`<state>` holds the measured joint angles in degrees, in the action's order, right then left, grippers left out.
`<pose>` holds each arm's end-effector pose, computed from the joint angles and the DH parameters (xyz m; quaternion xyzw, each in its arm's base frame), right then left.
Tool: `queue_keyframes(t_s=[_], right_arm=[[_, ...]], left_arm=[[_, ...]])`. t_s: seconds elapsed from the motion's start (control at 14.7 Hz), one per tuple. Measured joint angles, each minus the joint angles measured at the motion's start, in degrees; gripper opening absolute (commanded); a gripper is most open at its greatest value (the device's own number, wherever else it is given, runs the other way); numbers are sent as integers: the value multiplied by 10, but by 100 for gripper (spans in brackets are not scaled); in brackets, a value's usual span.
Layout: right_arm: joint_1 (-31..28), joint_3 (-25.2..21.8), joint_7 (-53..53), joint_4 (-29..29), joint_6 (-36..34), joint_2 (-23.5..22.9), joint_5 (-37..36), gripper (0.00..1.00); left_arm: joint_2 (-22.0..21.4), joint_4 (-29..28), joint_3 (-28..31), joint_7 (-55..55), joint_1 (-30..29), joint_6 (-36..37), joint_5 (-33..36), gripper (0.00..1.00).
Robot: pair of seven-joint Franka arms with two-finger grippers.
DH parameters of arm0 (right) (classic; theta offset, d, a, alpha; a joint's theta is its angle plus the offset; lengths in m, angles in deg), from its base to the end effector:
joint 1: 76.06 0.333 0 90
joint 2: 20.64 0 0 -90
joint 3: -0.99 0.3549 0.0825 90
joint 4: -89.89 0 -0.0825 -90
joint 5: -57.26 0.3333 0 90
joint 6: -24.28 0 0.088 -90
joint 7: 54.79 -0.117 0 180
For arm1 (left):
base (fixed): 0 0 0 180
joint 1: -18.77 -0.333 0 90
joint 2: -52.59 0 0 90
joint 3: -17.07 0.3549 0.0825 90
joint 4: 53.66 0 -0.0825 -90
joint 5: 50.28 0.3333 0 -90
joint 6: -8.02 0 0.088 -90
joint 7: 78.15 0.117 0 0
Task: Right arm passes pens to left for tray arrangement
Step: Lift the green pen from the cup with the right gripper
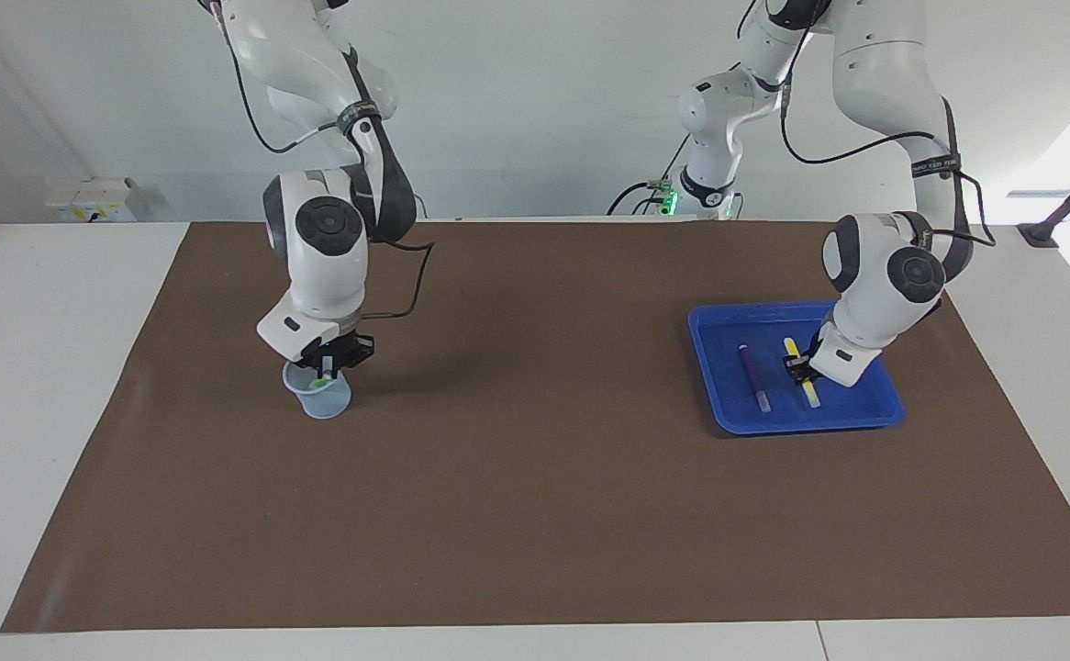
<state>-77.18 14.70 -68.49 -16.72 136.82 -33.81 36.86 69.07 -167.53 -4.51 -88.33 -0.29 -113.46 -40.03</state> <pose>0.5595 0.0887 0.4447 0.9873 0.0666 -0.0257 0.1420 0.5561 -0.0023 0.3779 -0.9975 -0.0186 0.0622 0.0274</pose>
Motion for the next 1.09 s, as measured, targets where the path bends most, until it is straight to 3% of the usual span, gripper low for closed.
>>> queue_keyframes(t_s=[0.68, 0.88, 1.09], right_arm=[[0, 1, 1, 57, -20, 40, 6, 0], [0, 2, 1, 113, -84, 53, 61, 0], [1, 4, 1, 151, -115, 58, 113, 0]], left_arm=[[0, -1, 2, -7, -1, -1, 0, 100], [-1, 5, 2, -10, -1, 6, -4, 100], [-10, 51, 1, -12, -1, 75, -41, 100]])
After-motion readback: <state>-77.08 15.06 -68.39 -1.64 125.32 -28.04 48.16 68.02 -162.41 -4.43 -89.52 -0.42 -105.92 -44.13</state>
